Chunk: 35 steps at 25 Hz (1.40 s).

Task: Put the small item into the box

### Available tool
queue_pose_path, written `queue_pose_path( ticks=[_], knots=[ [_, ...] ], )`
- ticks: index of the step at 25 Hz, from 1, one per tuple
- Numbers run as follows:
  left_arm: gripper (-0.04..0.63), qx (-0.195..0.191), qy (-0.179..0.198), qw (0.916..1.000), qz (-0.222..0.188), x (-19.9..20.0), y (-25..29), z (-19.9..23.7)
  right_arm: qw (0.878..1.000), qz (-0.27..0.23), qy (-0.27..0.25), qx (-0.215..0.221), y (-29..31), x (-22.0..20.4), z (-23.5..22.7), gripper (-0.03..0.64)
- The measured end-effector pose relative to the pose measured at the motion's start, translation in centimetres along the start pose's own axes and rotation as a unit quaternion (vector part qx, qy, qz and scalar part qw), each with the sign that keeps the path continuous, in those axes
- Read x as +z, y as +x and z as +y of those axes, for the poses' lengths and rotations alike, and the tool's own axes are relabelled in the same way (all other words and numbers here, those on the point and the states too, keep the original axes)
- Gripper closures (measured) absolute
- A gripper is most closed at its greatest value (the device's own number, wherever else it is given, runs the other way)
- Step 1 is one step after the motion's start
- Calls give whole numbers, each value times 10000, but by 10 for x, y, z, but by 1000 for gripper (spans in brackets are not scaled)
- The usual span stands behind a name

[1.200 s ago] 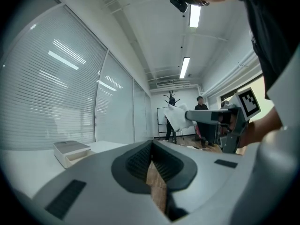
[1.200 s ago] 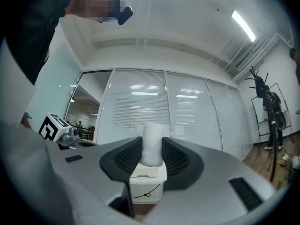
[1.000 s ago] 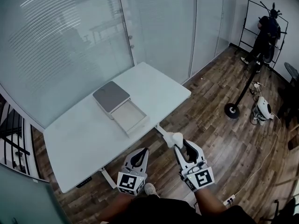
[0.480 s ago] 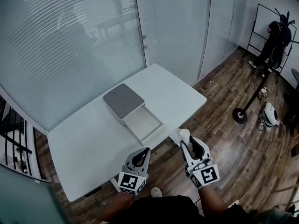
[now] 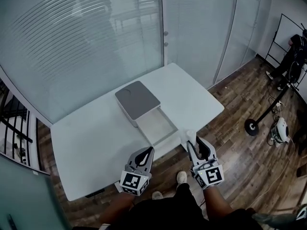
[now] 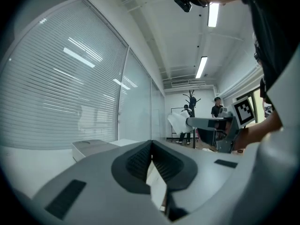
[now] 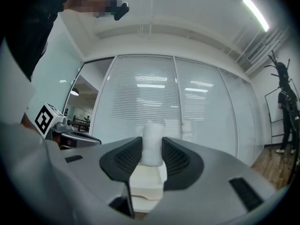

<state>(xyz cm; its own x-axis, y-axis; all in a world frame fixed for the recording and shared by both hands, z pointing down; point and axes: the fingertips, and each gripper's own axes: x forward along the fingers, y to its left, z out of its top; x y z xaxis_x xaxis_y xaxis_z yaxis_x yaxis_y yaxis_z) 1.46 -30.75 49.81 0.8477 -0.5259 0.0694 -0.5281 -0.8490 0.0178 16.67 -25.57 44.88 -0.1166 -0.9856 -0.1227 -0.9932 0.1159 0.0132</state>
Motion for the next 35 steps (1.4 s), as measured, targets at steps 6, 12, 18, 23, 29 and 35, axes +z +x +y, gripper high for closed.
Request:
queue_pose_path(
  ticks=[6, 12, 18, 23, 29, 35],
  knots=[
    [583, 485, -85, 9988, 31, -2, 19, 30, 9966, 188, -303, 738, 50, -15, -6, 477],
    [583, 957, -108, 9954, -5, 4, 34, 51, 9881, 418, -350, 1440, 93, -29, -10, 477],
    [583, 1426, -214, 9895, 90, -6, 39, 73, 9758, 754, -160, 2044, 129, -58, -4, 476],
    [583, 1754, -330, 9838, 179, -13, 36, 87, 9669, 1011, -23, 2342, 155, -79, 2, 476],
    [583, 2081, -380, 9770, 272, -23, 26, 100, 9449, 1798, -194, 2730, 178, -119, 25, 474],
    [583, 2358, -454, 9700, 392, -31, 8, 107, 9220, 2642, -382, 2804, 192, -151, 42, 476]
  ],
)
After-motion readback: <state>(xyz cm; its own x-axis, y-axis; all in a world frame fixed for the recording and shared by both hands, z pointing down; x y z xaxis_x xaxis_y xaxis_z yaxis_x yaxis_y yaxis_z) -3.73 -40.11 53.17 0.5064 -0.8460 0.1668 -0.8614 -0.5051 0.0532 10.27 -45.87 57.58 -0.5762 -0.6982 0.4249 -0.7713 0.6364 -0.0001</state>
